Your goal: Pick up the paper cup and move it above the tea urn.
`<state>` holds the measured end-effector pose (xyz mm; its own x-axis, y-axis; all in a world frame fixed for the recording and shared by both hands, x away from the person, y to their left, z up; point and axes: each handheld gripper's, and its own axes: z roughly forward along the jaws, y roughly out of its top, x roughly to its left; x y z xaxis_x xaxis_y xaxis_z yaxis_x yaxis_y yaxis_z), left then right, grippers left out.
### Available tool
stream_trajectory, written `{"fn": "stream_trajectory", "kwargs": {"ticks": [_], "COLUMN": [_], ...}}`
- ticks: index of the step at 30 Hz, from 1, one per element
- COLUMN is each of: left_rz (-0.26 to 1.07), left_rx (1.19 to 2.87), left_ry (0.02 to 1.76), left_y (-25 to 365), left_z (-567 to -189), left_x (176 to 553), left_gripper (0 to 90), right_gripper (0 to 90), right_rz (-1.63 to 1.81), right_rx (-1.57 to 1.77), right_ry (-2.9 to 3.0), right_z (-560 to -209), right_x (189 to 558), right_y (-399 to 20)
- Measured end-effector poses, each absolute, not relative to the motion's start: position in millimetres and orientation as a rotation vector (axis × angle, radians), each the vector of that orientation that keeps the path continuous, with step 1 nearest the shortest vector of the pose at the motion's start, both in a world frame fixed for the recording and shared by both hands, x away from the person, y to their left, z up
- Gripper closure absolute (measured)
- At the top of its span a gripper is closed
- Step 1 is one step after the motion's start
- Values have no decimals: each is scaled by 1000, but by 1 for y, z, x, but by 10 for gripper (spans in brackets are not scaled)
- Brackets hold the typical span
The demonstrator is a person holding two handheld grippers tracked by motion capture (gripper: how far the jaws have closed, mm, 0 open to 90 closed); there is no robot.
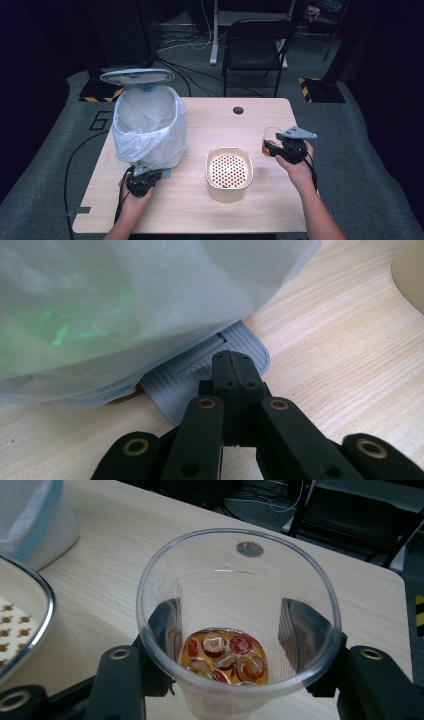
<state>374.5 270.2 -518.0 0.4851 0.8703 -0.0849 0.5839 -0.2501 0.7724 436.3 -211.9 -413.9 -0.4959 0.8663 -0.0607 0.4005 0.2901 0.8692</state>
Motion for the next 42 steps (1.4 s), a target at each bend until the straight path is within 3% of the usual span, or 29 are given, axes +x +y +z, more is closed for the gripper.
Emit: {"fn": "stream_trajectory", "kwargs": {"ticks": [23,42], "left_rz": [473,471], "left_rx": [1955,1956], "left_ry": [1202,1202], "left_y": [270,270], "left_z": [-518,-518], "left_x": [374,374], "left_gripper": [900,900], "right_gripper": [447,463], "right_rz": [1242,1285], "right_rx": [961,492], "right_ry": [2077,2181], "right_z": [-367,-342], "right_x": [428,423], "right_y": [-198,-157]}}
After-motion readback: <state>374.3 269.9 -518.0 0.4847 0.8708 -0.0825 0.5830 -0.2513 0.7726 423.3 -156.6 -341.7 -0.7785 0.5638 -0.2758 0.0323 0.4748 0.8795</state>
